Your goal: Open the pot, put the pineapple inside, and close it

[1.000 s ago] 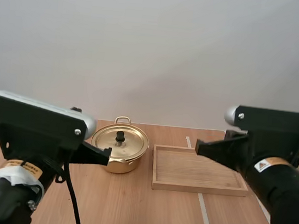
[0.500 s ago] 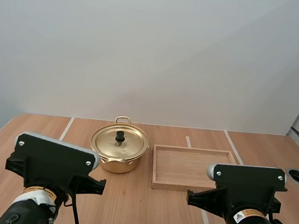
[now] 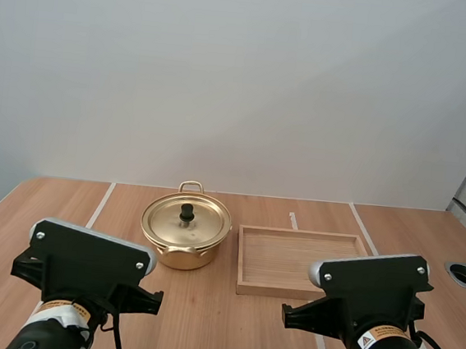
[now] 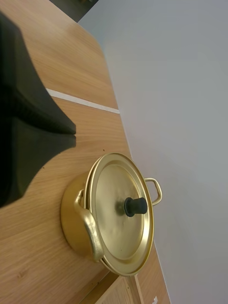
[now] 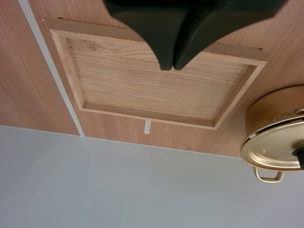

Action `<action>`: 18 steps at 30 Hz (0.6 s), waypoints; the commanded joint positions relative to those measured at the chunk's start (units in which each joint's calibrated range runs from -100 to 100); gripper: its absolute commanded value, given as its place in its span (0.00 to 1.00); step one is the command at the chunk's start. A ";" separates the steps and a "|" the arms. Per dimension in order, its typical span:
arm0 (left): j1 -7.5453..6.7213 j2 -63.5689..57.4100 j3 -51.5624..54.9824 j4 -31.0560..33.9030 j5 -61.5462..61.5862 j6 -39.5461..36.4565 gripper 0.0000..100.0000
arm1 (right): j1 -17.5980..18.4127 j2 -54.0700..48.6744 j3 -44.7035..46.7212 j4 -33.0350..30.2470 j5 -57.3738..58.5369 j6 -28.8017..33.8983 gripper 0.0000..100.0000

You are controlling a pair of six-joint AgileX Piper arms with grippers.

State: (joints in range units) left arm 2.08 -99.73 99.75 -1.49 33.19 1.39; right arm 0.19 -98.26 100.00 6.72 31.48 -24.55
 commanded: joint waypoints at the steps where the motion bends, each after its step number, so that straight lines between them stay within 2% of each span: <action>1: 0.17 -0.27 0.25 0.27 -1.85 -0.57 0.00 | 0.08 -0.44 0.00 -1.30 -1.12 -0.21 0.00; 7: 0.17 -0.27 0.25 0.49 -1.92 -0.57 0.00 | 0.08 -0.44 0.00 -6.31 -1.12 -0.21 0.00; 18: 0.17 -0.27 0.25 0.49 -2.11 -0.57 0.00 | 0.08 -0.44 0.00 -6.21 -1.12 -0.21 0.00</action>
State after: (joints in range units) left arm 2.08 -99.73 99.75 -1.13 32.65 1.39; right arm 0.19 -98.26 100.00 0.88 31.48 -24.55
